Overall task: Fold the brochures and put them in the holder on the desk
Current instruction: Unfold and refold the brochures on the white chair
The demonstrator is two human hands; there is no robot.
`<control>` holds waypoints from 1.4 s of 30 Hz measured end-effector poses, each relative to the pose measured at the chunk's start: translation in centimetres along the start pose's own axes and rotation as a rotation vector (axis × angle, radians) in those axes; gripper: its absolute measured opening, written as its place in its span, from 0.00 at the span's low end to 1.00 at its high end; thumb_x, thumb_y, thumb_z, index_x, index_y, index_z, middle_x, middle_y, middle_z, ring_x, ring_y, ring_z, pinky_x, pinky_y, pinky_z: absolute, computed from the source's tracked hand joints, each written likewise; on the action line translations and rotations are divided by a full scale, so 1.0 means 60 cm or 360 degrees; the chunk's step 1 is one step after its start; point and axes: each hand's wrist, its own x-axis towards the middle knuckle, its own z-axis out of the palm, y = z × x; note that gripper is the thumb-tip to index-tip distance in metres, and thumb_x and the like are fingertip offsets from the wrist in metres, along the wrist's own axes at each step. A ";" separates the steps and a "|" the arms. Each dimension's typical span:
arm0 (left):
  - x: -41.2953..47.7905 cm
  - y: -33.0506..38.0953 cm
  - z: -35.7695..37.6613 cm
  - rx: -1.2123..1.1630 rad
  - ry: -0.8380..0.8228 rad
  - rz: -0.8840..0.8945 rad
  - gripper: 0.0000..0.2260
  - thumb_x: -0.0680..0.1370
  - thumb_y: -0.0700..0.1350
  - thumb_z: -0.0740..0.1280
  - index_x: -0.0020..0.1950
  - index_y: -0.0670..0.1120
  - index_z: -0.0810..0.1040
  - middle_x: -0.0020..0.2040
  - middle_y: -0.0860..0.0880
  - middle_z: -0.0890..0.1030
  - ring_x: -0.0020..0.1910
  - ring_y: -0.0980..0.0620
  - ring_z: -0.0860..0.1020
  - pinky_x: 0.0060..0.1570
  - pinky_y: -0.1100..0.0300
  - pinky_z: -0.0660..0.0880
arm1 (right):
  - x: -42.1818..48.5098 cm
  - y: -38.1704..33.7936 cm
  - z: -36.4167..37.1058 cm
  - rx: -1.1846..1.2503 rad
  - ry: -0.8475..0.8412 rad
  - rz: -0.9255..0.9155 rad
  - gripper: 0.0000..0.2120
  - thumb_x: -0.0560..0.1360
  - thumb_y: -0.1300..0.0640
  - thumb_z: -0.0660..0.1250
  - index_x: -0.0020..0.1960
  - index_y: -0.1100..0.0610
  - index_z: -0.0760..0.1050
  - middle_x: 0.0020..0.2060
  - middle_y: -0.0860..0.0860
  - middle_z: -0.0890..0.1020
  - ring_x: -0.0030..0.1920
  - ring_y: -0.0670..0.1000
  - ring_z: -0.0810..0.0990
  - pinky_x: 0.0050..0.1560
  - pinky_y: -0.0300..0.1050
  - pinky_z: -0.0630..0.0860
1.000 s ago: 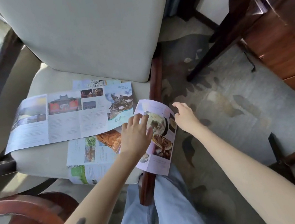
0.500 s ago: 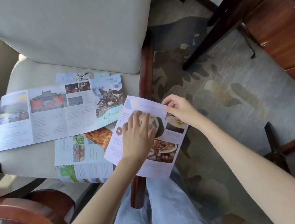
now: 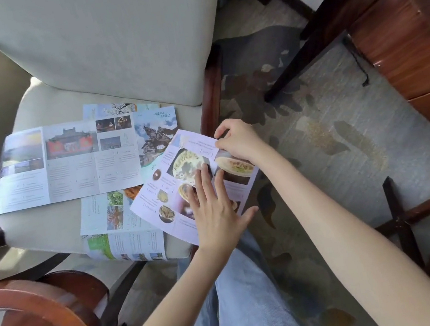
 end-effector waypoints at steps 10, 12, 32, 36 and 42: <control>-0.014 -0.045 -0.001 -0.0226 -0.0016 0.0183 0.22 0.70 0.46 0.63 0.63 0.42 0.70 0.69 0.40 0.68 0.66 0.39 0.68 0.64 0.43 0.68 | -0.017 0.022 0.009 0.0180 -0.0145 -0.0089 0.11 0.76 0.57 0.61 0.57 0.56 0.75 0.43 0.49 0.77 0.47 0.49 0.75 0.42 0.38 0.70; -0.014 -0.061 -0.007 -0.0400 -0.0090 0.0230 0.16 0.73 0.43 0.63 0.60 0.44 0.73 0.63 0.46 0.74 0.58 0.43 0.74 0.53 0.50 0.74 | -0.026 0.040 0.005 0.0083 -0.0189 -0.0147 0.13 0.78 0.54 0.60 0.60 0.54 0.73 0.53 0.51 0.78 0.52 0.48 0.75 0.48 0.39 0.69; 0.114 -0.155 -0.185 -0.1734 -0.0861 -0.0232 0.05 0.77 0.47 0.65 0.47 0.47 0.80 0.41 0.49 0.82 0.36 0.54 0.80 0.37 0.63 0.77 | -0.013 0.073 -0.037 0.0670 -0.0254 -0.0389 0.01 0.73 0.55 0.69 0.43 0.51 0.78 0.42 0.45 0.82 0.45 0.44 0.81 0.51 0.41 0.75; 0.120 -0.145 -0.144 -0.1275 -0.0279 -0.0239 0.08 0.77 0.35 0.62 0.46 0.47 0.77 0.44 0.48 0.81 0.40 0.57 0.79 0.44 0.64 0.74 | -0.009 0.102 -0.037 0.0520 -0.0130 -0.0326 0.07 0.73 0.53 0.69 0.46 0.56 0.77 0.42 0.48 0.82 0.45 0.46 0.81 0.41 0.32 0.75; 0.106 -0.163 -0.080 -0.0759 -0.0039 -0.0349 0.16 0.77 0.44 0.65 0.64 0.42 0.72 0.65 0.45 0.75 0.64 0.47 0.72 0.62 0.57 0.67 | -0.008 0.157 -0.040 0.0356 0.0037 -0.0213 0.09 0.73 0.52 0.69 0.47 0.56 0.77 0.42 0.49 0.80 0.44 0.47 0.79 0.39 0.34 0.72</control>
